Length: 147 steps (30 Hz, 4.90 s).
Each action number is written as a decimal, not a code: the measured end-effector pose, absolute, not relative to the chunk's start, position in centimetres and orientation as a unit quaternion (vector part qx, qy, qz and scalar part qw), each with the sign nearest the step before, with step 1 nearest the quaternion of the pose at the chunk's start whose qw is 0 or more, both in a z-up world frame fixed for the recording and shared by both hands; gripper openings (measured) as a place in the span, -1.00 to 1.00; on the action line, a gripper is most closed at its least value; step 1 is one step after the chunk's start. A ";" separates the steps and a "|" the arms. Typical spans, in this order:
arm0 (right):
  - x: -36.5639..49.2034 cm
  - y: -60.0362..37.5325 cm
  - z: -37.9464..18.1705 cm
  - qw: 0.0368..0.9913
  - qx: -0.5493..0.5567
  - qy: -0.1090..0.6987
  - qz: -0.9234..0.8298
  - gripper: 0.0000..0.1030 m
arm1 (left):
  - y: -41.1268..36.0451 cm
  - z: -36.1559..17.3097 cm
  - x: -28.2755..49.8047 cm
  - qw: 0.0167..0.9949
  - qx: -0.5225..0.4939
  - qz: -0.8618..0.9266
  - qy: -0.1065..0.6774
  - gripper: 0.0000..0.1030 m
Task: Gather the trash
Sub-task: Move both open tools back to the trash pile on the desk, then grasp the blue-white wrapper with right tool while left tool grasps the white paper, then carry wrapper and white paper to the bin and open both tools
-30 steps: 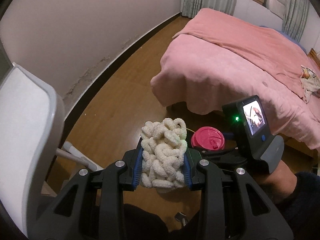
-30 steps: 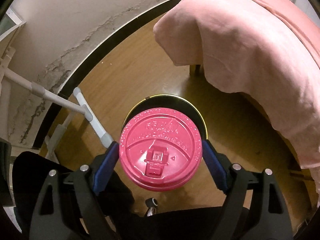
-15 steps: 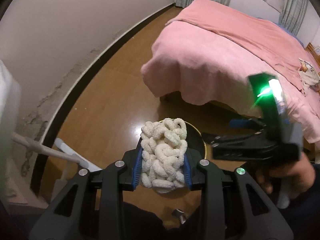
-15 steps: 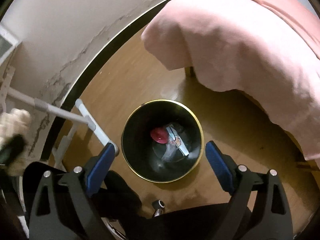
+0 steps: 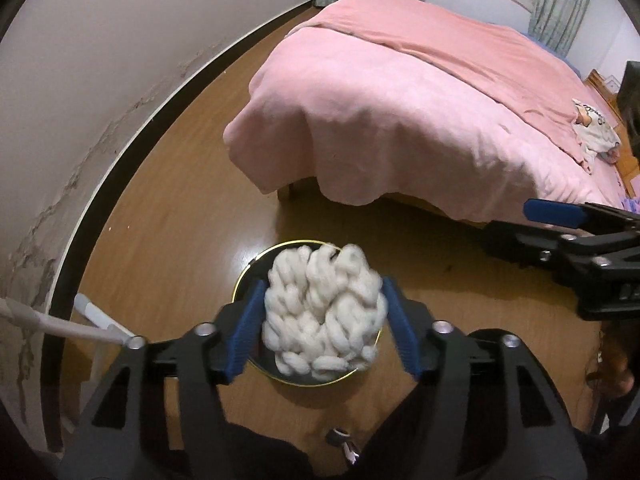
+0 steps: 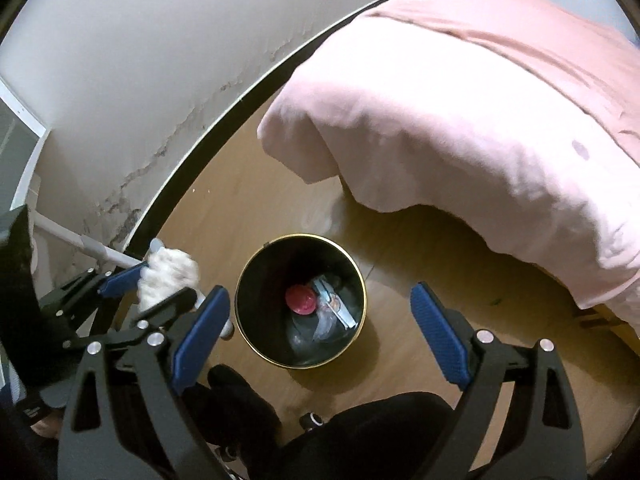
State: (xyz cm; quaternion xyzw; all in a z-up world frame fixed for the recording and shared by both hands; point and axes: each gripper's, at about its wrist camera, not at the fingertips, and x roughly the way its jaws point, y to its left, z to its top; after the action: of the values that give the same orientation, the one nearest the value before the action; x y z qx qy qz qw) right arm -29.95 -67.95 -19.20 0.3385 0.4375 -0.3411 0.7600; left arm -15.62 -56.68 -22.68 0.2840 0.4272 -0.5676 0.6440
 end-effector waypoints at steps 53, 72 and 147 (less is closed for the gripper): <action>11.8 -9.0 -6.0 0.870 -0.173 0.417 0.200 0.22 | 9.7 -5.0 3.7 0.908 -0.015 -0.024 0.419 0.80; 7.4 -19.1 -1.2 0.894 -0.011 0.416 0.164 -0.24 | 1.6 -6.1 14.7 0.890 -0.010 -0.112 0.442 0.80; -26.2 -66.0 -16.5 0.767 0.320 0.457 -0.318 -0.23 | -54.1 -19.9 -13.5 0.663 0.228 -0.553 0.450 0.13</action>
State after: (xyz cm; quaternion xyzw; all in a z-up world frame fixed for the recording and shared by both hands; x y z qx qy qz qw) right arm -26.19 -65.95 -16.48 0.3197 0.4573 -0.3180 0.7665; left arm -13.46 -54.08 -19.89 0.2279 0.4499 -0.5533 0.6629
